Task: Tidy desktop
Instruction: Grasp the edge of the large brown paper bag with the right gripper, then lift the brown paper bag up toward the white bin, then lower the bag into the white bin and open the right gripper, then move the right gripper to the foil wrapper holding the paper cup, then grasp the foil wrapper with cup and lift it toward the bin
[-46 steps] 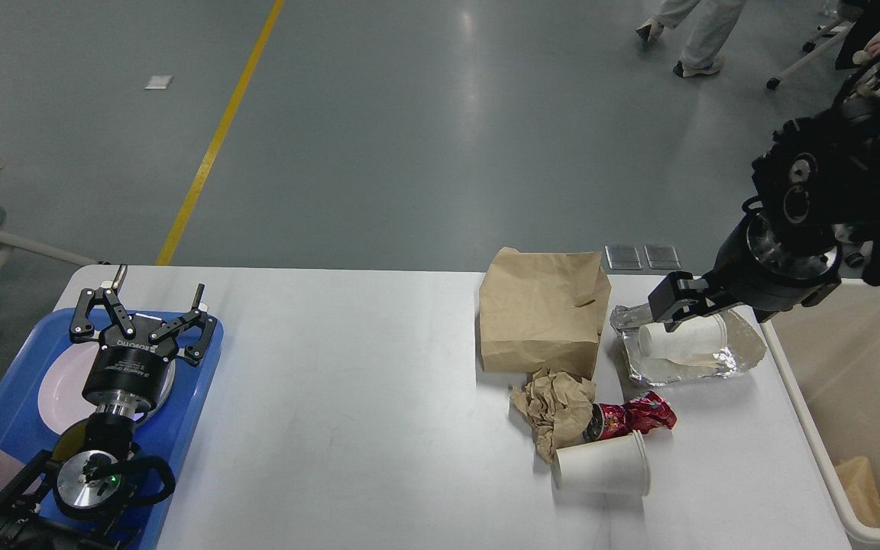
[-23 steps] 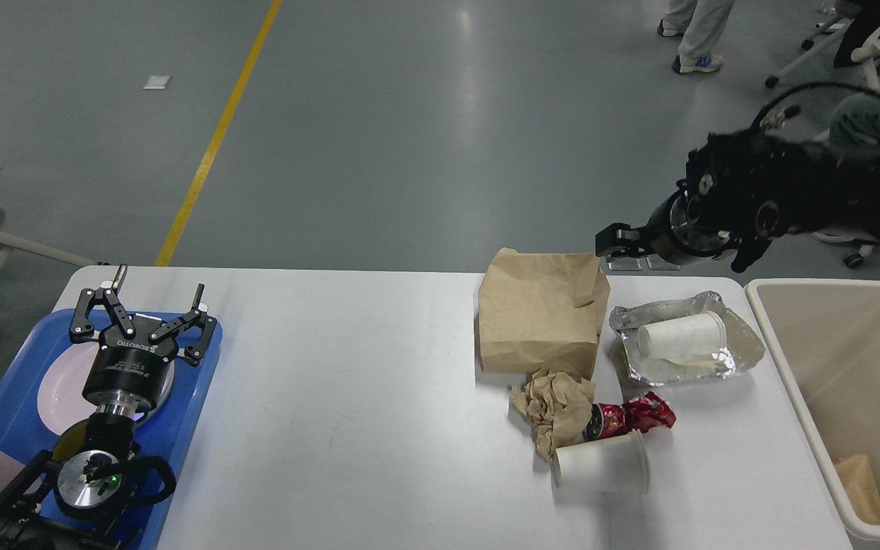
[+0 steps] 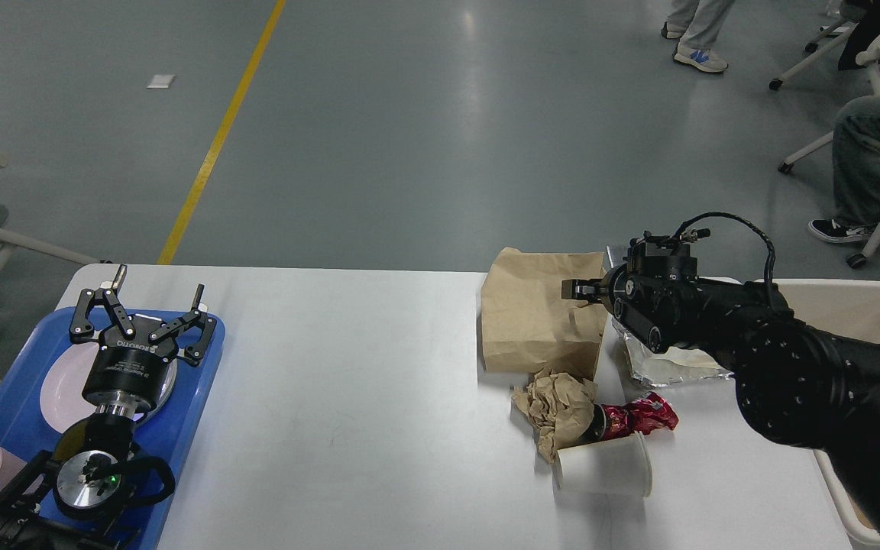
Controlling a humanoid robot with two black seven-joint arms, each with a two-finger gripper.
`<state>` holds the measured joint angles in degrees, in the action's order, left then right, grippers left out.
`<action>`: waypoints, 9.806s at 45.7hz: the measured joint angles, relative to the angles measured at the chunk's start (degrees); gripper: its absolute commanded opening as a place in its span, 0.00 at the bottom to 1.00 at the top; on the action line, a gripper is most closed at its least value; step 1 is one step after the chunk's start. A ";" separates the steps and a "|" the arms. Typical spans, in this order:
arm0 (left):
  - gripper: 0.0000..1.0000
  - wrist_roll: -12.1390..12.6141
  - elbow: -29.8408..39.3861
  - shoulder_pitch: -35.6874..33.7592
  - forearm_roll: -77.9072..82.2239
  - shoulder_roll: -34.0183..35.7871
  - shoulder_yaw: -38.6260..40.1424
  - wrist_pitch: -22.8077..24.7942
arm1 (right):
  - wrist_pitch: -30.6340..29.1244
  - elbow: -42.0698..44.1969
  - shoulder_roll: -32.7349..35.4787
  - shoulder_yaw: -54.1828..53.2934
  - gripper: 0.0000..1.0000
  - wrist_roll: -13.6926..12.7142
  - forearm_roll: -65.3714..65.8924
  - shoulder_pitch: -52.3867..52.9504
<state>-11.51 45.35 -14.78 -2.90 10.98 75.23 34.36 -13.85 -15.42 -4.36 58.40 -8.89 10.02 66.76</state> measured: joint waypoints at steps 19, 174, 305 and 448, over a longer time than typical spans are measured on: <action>0.96 0.00 0.00 -0.04 0.00 0.00 0.01 0.00 | 1.57 -0.26 -2.24 -2.17 1.00 -0.16 0.33 -2.42; 0.96 0.00 0.00 0.02 0.01 0.00 0.00 0.00 | -26.23 -57.68 44.98 35.35 0.00 10.45 1.92 62.93; 0.96 -0.01 0.00 -0.08 0.00 0.00 0.09 -0.01 | 3.35 -34.45 43.28 2.37 1.00 -0.84 7.06 7.10; 0.96 -0.01 0.00 -0.08 0.00 0.00 0.00 0.01 | 8.16 -13.47 18.43 -11.35 0.00 -1.43 -20.70 -9.02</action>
<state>-11.51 45.35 -14.86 -2.90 10.99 75.23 34.37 -5.69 -28.88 14.07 47.05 -10.32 -10.68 57.74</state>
